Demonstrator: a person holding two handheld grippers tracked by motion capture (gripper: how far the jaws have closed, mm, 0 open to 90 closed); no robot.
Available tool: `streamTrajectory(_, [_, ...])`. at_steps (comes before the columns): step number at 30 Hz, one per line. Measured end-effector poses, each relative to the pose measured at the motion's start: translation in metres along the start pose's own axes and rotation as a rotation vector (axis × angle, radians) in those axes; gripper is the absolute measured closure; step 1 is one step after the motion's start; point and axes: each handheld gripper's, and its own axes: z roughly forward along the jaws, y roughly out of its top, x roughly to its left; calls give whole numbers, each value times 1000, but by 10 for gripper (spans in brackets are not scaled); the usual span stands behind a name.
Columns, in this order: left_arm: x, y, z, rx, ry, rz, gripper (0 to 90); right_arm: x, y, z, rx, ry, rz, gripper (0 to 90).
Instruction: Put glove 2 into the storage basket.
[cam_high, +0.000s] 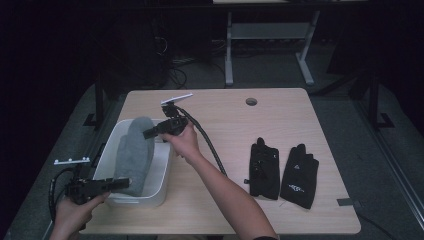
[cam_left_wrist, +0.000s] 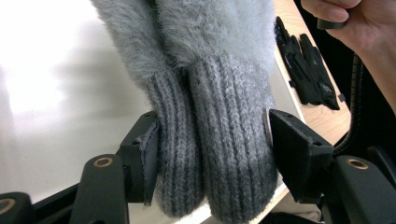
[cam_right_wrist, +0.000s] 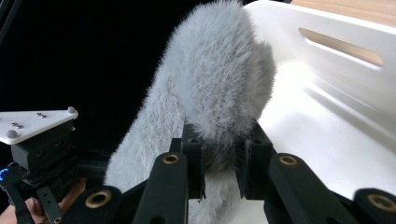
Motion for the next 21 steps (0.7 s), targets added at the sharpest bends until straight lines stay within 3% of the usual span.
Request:
streamTrajectory(12, [-1,-2,1,20,16,0,321,-1,-1,4,30,9,-23,753])
streamTrajectory(19, [-7,-2,-5,-7,23,26,319,-2,-4,10,70,9,-30,755])
streamTrajectory(21, [-8,-1,-6,-16,27,31,319,-2,-6,16,90,-19,-52,756])
